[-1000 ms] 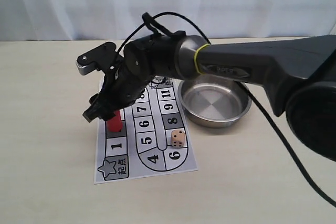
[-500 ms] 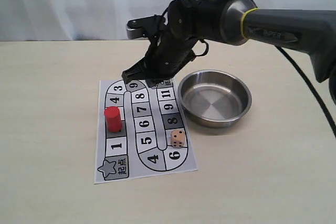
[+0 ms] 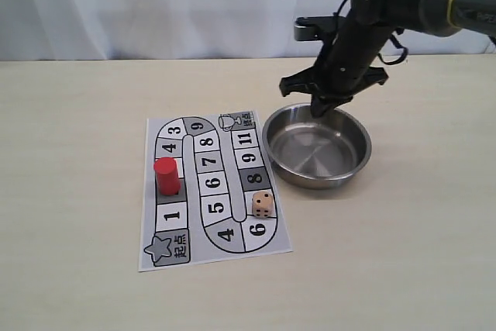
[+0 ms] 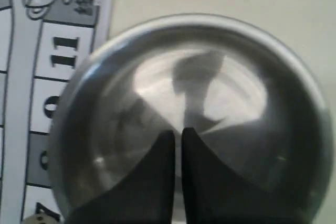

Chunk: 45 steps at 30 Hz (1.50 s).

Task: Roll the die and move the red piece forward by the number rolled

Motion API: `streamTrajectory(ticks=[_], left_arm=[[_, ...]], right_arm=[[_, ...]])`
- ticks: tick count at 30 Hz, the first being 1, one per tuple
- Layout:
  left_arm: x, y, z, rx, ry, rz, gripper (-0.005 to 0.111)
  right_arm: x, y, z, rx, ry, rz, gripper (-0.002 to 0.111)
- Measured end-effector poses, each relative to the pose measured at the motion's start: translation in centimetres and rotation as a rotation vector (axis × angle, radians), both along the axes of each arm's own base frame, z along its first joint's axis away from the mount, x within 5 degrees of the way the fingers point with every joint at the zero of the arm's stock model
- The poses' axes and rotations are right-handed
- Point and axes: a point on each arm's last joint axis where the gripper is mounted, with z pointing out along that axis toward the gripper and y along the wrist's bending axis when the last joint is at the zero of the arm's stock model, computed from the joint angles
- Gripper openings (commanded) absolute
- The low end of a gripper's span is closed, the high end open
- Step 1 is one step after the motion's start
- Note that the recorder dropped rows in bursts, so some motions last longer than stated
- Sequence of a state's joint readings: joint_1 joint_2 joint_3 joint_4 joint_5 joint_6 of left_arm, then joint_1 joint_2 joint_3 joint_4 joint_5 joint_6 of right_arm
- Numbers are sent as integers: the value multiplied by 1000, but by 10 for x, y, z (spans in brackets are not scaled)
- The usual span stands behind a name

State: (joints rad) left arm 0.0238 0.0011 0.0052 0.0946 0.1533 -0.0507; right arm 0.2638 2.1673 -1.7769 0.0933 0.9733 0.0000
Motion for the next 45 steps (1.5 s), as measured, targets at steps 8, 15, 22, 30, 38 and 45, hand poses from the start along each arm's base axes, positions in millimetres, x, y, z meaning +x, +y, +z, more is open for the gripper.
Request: streamTrajectory(ticks=[8,15,22,30,38,45], left_arm=[[0,0,0,0,0,0,0],[0,0,0,0,0,0,0],[0,0,0,0,0,0,0],[0,0,0,0,0,0,0],[0,0,0,0,0,0,0],[0,0,0,0,0,0,0]], right_arm=[[8,-66,-1,-23,53,-100,4],[7,-84,-8,-54,75,-81,4],[5,-90,-8,-80,93,-78,4],[-12,-104,-7,-91,102,-91,4],[-46,-106,14,-88,46,-92,4],[-91,-108,48,-79,-23,-112,4]])
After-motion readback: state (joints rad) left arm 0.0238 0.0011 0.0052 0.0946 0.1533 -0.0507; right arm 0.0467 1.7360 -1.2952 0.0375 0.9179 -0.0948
